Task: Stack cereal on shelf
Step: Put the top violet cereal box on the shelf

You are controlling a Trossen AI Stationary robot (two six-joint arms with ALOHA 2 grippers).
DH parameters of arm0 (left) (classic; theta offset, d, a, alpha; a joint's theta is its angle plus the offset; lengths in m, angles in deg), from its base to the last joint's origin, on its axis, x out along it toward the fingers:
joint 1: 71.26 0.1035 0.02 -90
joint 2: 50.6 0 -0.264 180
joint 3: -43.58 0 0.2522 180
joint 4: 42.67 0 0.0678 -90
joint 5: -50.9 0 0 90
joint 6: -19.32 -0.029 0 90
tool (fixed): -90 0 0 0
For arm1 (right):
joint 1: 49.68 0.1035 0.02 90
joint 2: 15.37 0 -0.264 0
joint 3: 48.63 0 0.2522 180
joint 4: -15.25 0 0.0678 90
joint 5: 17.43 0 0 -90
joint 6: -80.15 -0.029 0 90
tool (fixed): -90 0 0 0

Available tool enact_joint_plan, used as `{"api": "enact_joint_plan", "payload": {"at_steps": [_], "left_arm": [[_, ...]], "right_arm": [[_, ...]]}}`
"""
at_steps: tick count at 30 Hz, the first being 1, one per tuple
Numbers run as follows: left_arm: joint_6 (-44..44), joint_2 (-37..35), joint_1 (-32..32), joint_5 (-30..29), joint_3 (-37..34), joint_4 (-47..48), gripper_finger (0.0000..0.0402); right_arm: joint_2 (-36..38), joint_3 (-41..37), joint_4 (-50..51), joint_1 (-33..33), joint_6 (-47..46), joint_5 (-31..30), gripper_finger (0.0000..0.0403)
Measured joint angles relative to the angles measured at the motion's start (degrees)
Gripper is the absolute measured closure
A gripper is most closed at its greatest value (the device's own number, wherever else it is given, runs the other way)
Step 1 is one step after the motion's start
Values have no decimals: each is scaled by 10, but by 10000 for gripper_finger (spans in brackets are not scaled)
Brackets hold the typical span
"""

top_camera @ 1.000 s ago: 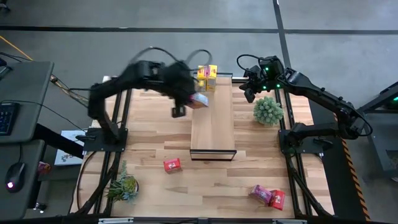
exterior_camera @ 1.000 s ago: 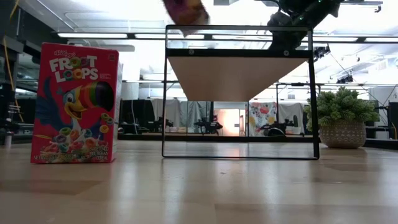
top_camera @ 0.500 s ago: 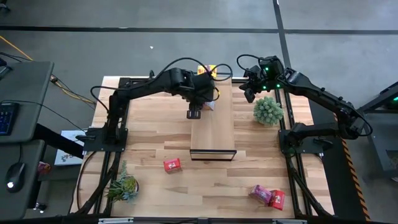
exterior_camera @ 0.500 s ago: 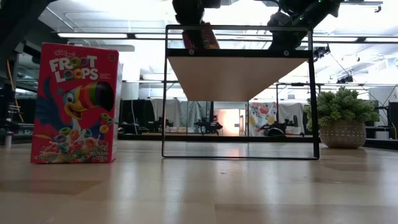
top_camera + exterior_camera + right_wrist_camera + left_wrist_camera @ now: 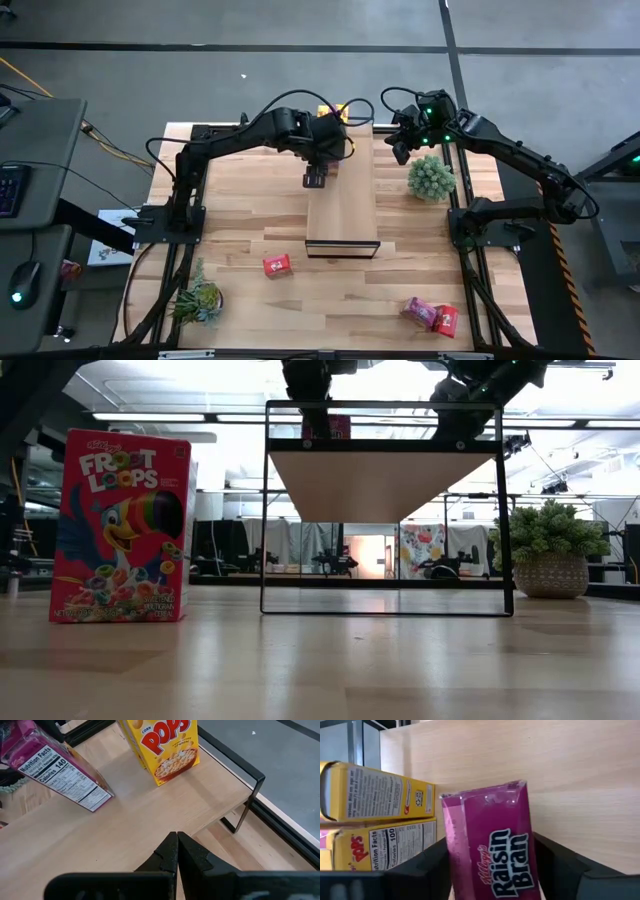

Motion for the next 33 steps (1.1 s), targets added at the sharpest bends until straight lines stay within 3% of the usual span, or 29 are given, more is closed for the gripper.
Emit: {"api": "enact_joint_plan", "payload": {"at_steps": [10, 16, 20, 33], "left_arm": [[14, 0, 4, 0, 13, -2, 120], [22, -2, 5, 38, 71, 11, 121], [25, -21, 8, 73, 69, -4, 121], [76, -52, 28, 79, 71, -24, 121]], "right_arm": [[0, 0, 0, 0, 4, 0, 402], [0, 0, 0, 0, -20, 0, 402], [0, 0, -2, 0, -21, 0, 402], [0, 0, -4, 0, -20, 0, 402]]}}
